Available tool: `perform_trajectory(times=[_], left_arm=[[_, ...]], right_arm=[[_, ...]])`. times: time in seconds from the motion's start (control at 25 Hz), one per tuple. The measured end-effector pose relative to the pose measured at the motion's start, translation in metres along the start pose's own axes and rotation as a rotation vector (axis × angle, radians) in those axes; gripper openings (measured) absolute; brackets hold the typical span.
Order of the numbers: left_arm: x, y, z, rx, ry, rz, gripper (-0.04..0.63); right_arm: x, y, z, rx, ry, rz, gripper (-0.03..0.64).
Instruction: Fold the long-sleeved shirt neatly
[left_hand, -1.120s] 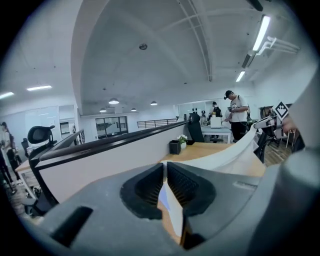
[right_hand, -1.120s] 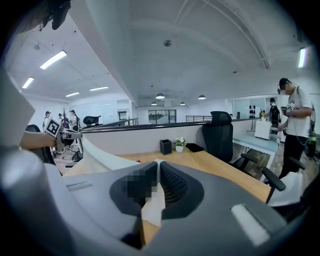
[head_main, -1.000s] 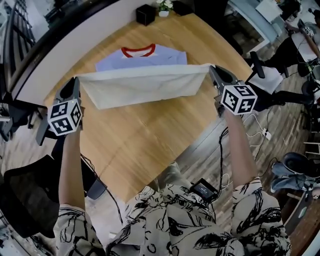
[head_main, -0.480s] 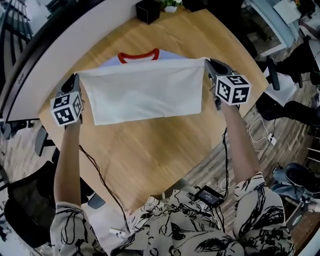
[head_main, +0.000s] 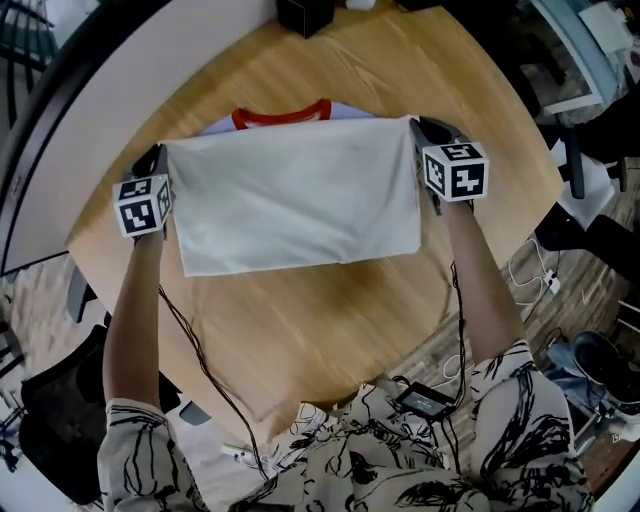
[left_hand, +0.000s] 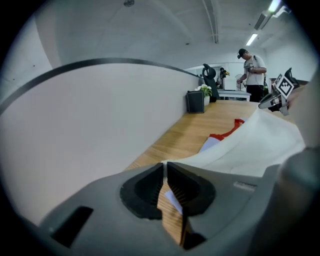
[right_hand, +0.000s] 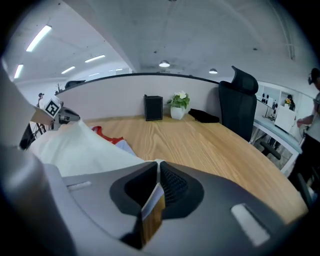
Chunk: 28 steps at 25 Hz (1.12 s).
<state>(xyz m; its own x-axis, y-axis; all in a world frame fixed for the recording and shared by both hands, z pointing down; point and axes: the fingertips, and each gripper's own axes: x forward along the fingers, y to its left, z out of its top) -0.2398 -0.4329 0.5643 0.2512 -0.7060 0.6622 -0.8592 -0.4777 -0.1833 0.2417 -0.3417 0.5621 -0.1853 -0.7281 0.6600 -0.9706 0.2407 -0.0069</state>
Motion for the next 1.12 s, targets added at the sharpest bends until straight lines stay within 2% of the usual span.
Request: perform_trajectory(times=[0.24,0.36,0.4,0.48,0.52,0.6,0.64,0.68,0.8,0.88,1.0,1.12], left_arm=[[0.023,-0.006,-0.020,0.089,0.062,0.004,0.038],[0.025,-0.007,-0.024,0.109,0.049,-0.007,0.061],[0.025,-0.006,-0.024,0.104,0.034,-0.026,0.082],[0.024,0.005,-0.024,0.062,0.010,-0.070,0.164],[0.021,0.014,-0.023,0.041,-0.001,-0.081,0.211],[0.012,0.035,-0.013,0.060,-0.046,-0.078,0.219],[0.006,0.041,-0.004,0.117,-0.079,-0.083,0.215],[0.000,0.040,0.005,0.210,-0.106,-0.105,0.212],[-0.007,0.009,0.018,0.619,-0.107,-0.224,0.221],[-0.001,-0.016,0.011,0.846,-0.068,-0.313,0.216],[0.010,-0.039,-0.004,1.075,0.008,-0.400,0.212],[0.019,-0.051,-0.018,1.227,0.082,-0.456,0.196]], right_arm=[[0.020,-0.001,-0.015,-0.098,0.047,-0.024,0.031],[0.024,-0.003,-0.026,-0.094,0.061,0.000,0.045],[0.025,-0.004,-0.027,-0.075,0.054,0.020,0.058],[0.022,-0.011,-0.027,-0.006,0.029,0.077,0.160],[0.018,-0.019,-0.025,0.036,0.013,0.104,0.178],[0.007,-0.036,-0.013,0.047,-0.027,0.129,0.208],[0.001,-0.040,-0.004,-0.018,-0.045,0.133,0.209],[-0.004,-0.038,0.007,-0.127,-0.057,0.142,0.209],[-0.006,-0.006,0.028,-0.519,-0.038,0.234,0.236],[-0.001,0.018,0.028,-0.742,0.013,0.307,0.243],[0.014,0.041,0.016,-1.000,0.109,0.380,0.256],[0.031,0.056,0.000,-1.133,0.198,0.445,0.256]])
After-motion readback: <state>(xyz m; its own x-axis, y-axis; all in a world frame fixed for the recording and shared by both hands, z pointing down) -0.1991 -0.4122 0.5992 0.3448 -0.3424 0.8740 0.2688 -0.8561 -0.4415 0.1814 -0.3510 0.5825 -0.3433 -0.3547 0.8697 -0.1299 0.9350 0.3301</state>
